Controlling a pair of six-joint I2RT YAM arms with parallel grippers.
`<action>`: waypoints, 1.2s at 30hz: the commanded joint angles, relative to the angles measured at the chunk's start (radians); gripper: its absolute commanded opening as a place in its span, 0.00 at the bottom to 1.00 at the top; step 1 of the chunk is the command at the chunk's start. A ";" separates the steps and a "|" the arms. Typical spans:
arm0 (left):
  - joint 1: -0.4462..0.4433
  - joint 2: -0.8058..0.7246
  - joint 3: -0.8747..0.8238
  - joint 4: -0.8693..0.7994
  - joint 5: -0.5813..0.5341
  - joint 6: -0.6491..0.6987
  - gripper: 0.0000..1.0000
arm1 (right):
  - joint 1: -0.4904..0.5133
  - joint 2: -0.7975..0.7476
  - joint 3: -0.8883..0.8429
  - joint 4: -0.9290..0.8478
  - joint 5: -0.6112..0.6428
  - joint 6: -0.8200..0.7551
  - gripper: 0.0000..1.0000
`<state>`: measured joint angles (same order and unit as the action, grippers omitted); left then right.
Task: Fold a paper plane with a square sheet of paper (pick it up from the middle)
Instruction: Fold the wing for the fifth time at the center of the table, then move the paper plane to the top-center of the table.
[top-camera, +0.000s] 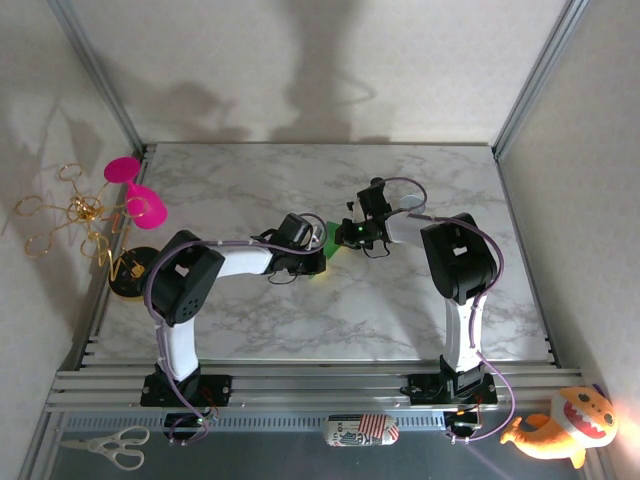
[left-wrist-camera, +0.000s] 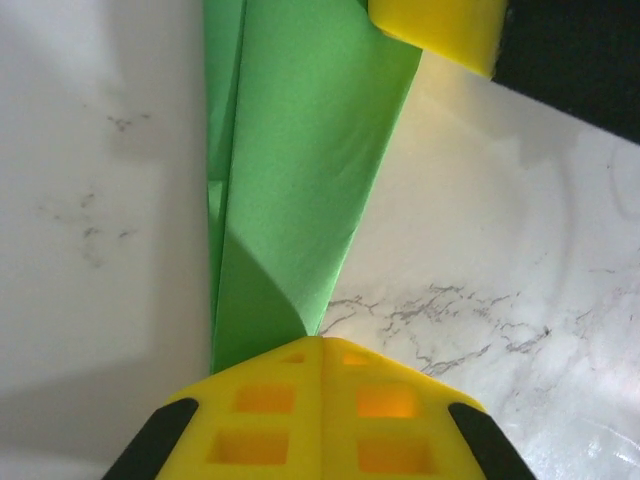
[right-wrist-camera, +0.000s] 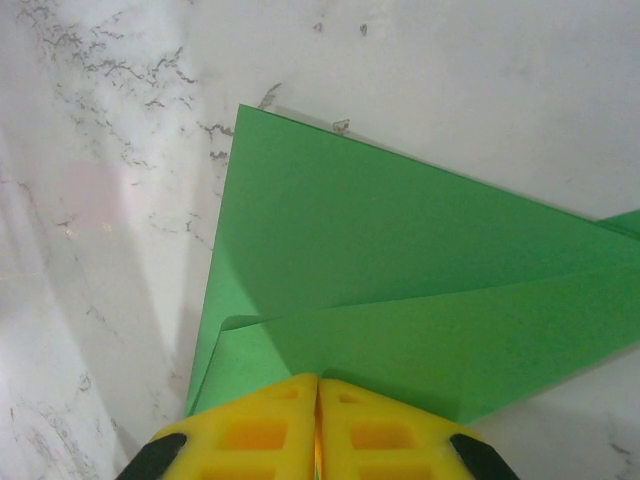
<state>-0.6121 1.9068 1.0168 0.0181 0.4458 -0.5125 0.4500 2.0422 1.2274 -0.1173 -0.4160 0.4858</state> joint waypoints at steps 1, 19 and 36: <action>-0.014 -0.012 -0.044 -0.202 0.007 0.030 0.00 | -0.001 0.078 -0.018 -0.102 0.121 -0.021 0.11; -0.020 -0.048 -0.015 -0.365 -0.013 0.106 0.00 | 0.000 0.066 -0.004 -0.106 0.100 -0.037 0.12; 0.116 -0.365 0.054 -0.227 -0.320 -0.010 0.51 | 0.023 -0.205 0.083 -0.270 0.225 -0.020 0.37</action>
<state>-0.5293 1.6188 1.1141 -0.2203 0.2890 -0.4942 0.4541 1.8744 1.2839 -0.2909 -0.2939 0.4519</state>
